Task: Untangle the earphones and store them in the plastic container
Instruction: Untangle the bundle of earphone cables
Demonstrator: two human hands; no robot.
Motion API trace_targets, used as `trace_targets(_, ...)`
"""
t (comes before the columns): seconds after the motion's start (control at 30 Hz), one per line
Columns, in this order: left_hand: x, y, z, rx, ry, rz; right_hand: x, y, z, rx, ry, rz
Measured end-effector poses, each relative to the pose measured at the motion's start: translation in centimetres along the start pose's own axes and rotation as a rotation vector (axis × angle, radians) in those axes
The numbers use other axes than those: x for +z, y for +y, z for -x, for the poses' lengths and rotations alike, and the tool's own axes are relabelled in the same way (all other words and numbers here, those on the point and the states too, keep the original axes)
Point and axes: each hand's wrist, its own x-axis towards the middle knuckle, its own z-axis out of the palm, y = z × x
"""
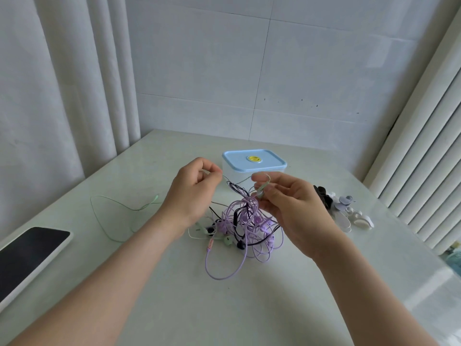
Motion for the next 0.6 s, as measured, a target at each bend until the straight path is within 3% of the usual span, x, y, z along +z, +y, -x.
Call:
trace_targets(0.2,0.04,0.1,0.34,0.062,-0.064,-0.09,0.13,-0.81,0.12,0.118,-0.079,-0.179)
trace_targets(0.3,-0.05,-0.04,0.27,0.074,-0.043,-0.115,-0.24,-0.64,0.15,0.065,-0.092,-0.084)
trace_targets(0.6,0.17,-0.05,0.41,0.067,-0.051,-0.138,-0.31,-0.31,0.18,0.018,0.103,-0.089)
